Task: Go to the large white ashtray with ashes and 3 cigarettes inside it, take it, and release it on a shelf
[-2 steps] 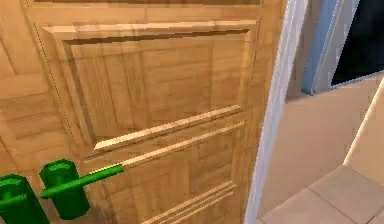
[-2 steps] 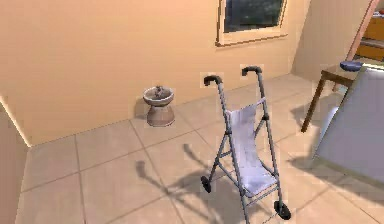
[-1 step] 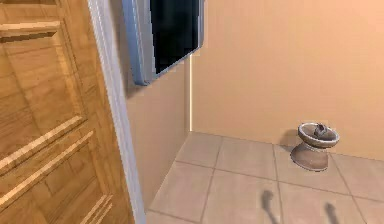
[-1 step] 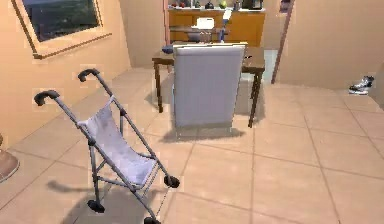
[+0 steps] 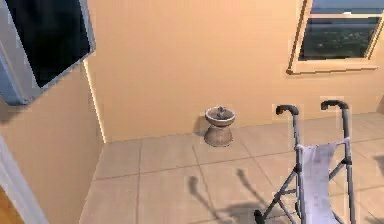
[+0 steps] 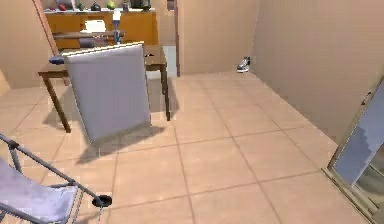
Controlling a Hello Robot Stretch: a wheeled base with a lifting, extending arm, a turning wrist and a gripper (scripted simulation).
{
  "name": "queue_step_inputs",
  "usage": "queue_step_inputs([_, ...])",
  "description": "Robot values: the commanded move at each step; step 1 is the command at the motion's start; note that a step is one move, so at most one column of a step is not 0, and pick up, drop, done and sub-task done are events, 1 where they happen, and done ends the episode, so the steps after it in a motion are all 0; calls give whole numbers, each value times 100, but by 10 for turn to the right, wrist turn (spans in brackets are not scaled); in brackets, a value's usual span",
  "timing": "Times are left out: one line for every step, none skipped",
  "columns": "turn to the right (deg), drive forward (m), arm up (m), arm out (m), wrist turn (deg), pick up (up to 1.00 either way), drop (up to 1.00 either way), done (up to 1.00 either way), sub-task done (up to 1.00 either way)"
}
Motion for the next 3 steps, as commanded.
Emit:
queue_step_inputs([0, 100, 0, 0, 0, 0, 0, 0, 0])
queue_step_inputs([120, 0, 0, 0, 0, 0, 0, 0, 0])
queue_step_inputs([0, 20, 0, 0, 0, 0, 0, 0, 0])
